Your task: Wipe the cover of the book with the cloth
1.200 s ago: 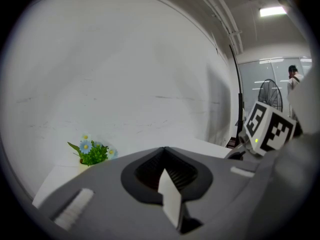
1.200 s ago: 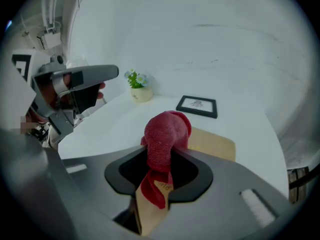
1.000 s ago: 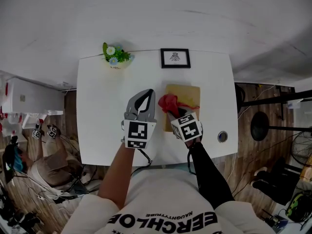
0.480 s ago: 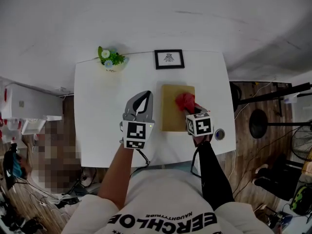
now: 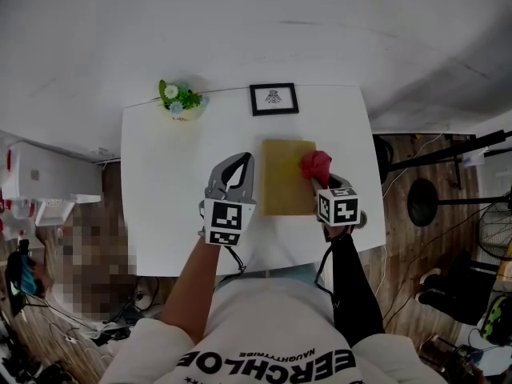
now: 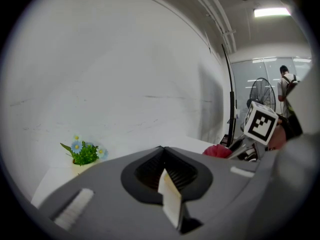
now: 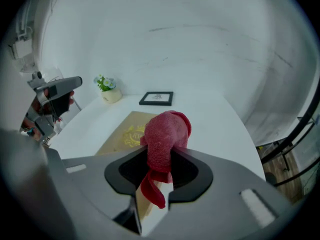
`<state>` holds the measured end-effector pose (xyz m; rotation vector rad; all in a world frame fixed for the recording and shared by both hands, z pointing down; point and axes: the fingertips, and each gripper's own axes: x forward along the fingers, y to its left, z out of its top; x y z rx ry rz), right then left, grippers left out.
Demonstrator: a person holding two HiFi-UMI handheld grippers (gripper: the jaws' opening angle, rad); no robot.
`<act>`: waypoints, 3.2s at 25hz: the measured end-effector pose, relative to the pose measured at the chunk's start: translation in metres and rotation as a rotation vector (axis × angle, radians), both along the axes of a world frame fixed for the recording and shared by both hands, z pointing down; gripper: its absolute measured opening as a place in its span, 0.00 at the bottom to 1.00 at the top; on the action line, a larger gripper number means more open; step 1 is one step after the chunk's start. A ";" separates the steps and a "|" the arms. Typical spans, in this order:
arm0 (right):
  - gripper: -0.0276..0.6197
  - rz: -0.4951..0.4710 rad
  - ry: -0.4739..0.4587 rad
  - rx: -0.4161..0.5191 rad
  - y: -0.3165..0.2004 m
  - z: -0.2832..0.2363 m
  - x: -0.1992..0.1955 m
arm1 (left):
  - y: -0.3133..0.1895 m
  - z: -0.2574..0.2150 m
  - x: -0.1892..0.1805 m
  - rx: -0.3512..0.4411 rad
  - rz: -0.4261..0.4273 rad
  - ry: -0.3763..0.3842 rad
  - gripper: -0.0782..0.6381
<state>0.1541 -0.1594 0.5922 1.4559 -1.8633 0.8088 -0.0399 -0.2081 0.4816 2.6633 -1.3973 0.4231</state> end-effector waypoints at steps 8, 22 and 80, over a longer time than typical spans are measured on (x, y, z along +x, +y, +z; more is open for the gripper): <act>0.21 -0.224 -0.042 0.022 0.000 -0.011 -0.092 | 0.009 -0.002 -0.007 -0.001 -0.003 0.002 0.19; 0.21 -0.271 0.036 -0.088 0.023 0.021 -0.094 | 0.015 0.003 -0.005 0.003 0.056 -0.011 0.19; 0.21 -0.018 -0.031 0.035 0.057 -0.002 -0.022 | 0.068 0.006 0.006 -0.013 0.118 -0.014 0.19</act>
